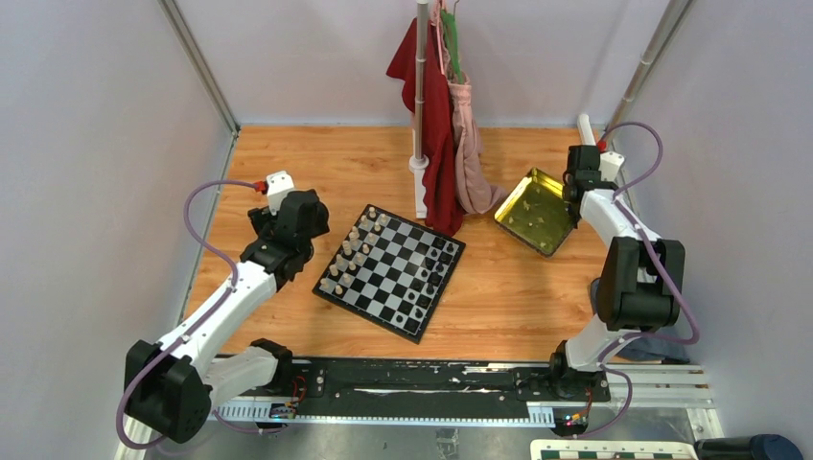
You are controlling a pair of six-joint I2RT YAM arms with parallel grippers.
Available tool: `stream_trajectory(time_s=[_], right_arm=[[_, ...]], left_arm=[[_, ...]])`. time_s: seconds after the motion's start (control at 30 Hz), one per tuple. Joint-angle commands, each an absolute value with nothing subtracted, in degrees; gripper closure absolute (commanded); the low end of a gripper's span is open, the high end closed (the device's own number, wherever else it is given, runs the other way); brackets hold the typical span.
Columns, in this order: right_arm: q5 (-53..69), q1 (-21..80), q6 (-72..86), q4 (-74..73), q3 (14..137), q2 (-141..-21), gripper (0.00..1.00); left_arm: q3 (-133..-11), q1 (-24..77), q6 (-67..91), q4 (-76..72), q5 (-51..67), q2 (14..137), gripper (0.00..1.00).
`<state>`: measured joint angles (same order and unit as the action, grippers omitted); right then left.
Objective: Set up the chess pieces on the board
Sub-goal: Place the storage box at the center of the board.
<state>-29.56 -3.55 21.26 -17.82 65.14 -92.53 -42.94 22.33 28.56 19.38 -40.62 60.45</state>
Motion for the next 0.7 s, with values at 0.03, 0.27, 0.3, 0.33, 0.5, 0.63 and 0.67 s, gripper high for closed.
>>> stream_trajectory(time_s=[0.03, 0.27, 0.3, 0.33, 0.5, 0.63, 0.67], right_arm=[[-28.5, -4.6, 24.7, -18.9, 65.6, -94.0, 1.00], [-28.5, -4.7, 24.5, -18.6, 65.6, -95.1, 1.00], [-28.5, -4.8, 24.4, -18.6, 65.5, -95.2, 1.00], [-28.6, -4.8, 24.2, -18.5, 65.4, -95.3, 1.00], [-28.6, -5.1, 24.1, -18.3, 64.7, -95.6, 0.99], [-28.5, -5.2, 24.6, -18.2, 64.2, -95.7, 0.98], [-28.3, -5.3, 24.8, -18.2, 64.0, -95.9, 0.97]], left_arm=[[-42.4, 22.7, 29.2, 19.4, -43.0, 58.8, 0.00], [-42.3, 22.7, 28.8, 20.6, -43.9, 57.9, 0.00], [-42.2, 22.7, 28.9, 20.7, -43.9, 57.7, 0.00], [-42.0, 22.7, 29.0, 20.9, -44.0, 57.4, 0.00], [-41.2, 22.7, 29.6, 21.4, -44.2, 56.1, 0.00], [-41.1, 22.7, 29.7, 22.2, -44.3, 55.4, 0.00], [-41.1, 22.7, 29.8, 22.4, -44.3, 55.2, 0.00]])
